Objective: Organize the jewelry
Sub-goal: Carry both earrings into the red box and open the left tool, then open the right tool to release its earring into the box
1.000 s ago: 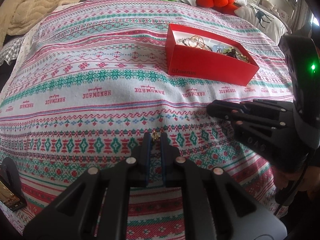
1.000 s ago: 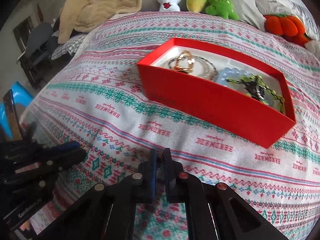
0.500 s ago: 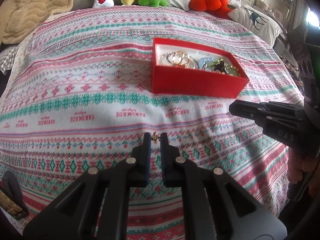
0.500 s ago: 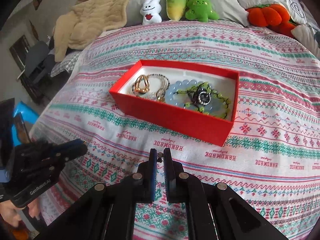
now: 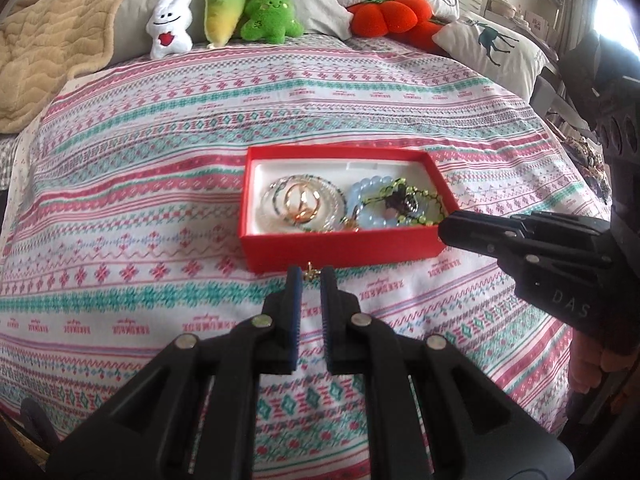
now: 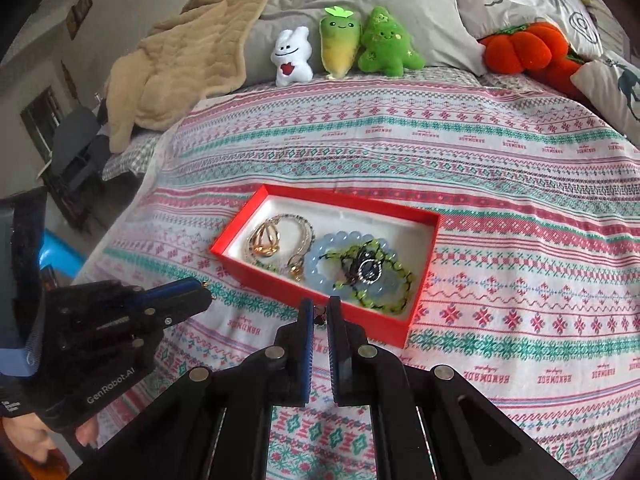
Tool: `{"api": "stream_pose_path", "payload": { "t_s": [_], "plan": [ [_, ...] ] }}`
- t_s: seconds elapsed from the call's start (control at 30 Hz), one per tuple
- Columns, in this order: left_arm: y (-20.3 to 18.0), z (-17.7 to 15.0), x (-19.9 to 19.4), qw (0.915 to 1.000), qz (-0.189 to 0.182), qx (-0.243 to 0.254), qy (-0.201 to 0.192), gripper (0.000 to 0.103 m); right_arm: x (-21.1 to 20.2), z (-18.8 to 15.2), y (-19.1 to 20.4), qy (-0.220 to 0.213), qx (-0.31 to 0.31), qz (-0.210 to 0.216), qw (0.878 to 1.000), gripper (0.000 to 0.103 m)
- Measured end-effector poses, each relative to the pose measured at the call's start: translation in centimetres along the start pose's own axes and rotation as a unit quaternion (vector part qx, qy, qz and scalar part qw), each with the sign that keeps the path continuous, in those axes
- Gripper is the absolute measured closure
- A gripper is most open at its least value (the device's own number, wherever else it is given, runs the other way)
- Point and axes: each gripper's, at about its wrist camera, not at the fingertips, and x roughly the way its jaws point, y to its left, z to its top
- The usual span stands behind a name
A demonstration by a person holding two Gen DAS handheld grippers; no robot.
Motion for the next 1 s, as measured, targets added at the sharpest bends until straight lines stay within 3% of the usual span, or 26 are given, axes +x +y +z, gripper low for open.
{"api": "stream_pose_path", "payload": {
  "t_s": [0.73,1.0],
  "plan": [
    [-1.7,5.8,4.4,0.9999,-0.001,0.014,-0.008,0.092,1.3,1.8,-3.2,0.003,0.022,-0.017,1.0,0.097],
    [-1.0,5.4,2.9,0.9997,0.005,0.009,-0.02,0.074,1.9,2.5,-3.6,-0.004,0.022,-0.027,0.999,0.096]
  ]
}}
